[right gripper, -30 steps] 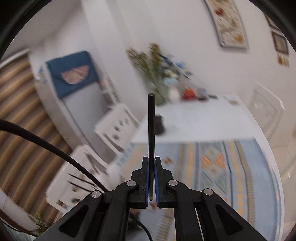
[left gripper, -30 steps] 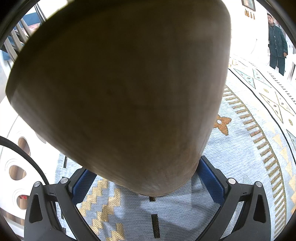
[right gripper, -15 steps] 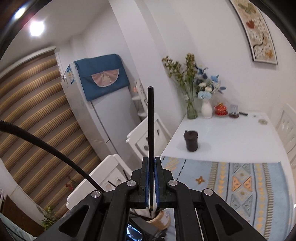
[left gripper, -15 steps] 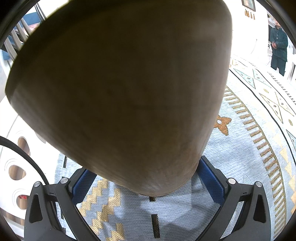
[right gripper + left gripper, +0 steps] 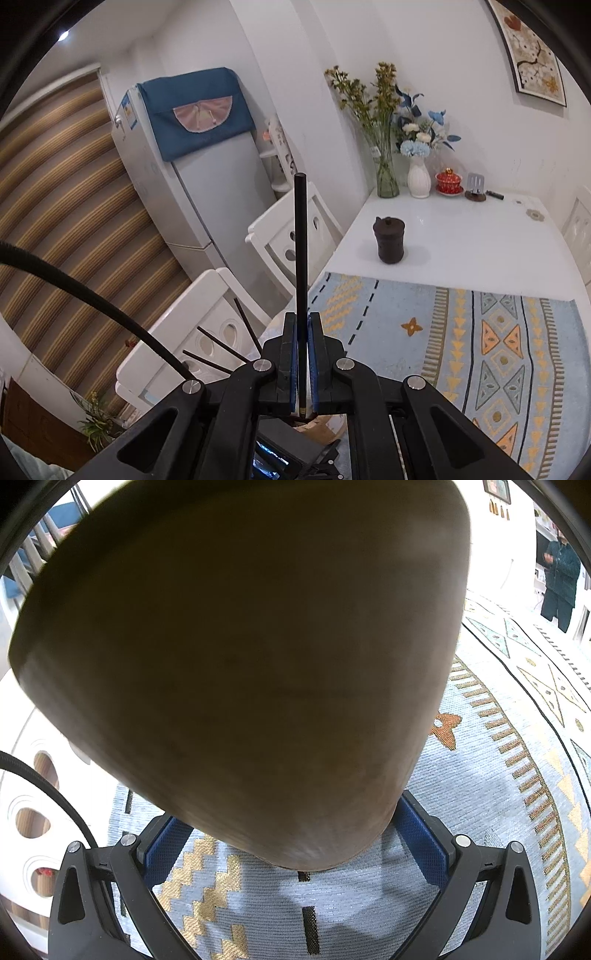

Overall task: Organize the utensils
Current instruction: 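Lift the black chopstick with the right gripper over the wooden cup, then drop the chopstick into the cup with the right gripper while the left gripper lowers the cup, then set the wooden cup on the cloth and open the left gripper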

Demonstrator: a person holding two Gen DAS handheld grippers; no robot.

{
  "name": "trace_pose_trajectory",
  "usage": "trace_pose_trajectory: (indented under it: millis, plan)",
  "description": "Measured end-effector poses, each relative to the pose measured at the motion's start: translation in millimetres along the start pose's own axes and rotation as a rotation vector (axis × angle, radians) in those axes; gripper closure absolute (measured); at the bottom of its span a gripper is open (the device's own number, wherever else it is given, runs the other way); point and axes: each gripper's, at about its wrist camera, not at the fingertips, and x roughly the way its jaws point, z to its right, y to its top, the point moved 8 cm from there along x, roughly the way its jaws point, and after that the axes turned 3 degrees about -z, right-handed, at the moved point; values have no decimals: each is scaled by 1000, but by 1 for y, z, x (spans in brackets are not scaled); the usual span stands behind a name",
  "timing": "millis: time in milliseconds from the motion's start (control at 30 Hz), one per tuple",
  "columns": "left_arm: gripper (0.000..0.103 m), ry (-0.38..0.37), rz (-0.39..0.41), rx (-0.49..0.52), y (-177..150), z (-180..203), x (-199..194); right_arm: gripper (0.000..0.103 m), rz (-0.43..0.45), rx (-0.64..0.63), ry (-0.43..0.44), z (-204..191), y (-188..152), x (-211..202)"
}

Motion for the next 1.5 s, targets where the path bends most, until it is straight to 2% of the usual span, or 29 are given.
trace_pose_trajectory:
  millis: [167,333,433,467,533,667,833,967,1033,1100,1233,1367,1500]
  plan:
    - [0,-1,0,-1,0,-1,0,98,-31,-62,-34,-10,-5,9]
    - [0,-2,-1,-2,1,1,-1,96,-115,-102,-42,-16,-9,24]
    - [0,-2,-1,-1,1,2,-1,84,-86,-49,3,-10,0,15]
    - [0,-1,-1,-1,1,2,-1,77,-72,-34,23,-9,3,10]
    - [0,0,-1,0,1,3,-2,75,-39,-13,36,-4,8,-2]
    - [0,8,0,5,2,6,-3,73,-19,31,2,12,5,-20]
    - [0,15,-1,9,1,12,-4,73,-43,155,34,31,-26,-39]
    - [0,50,30,58,-2,25,-16,72,-81,243,20,43,-59,-53]
    - [0,43,31,77,-6,32,-22,69,-99,257,-9,46,-77,-58]
    - [0,11,29,76,-16,39,-34,60,-121,256,-48,48,-94,-59]
    - [0,-52,6,32,-41,46,-62,60,-202,275,-127,50,-135,-53]
    - [0,-94,-5,-37,-53,34,-98,60,-261,299,-175,41,-157,-46]
    - [0,-70,17,-72,-48,-2,-118,59,-296,376,-141,27,-169,-37]
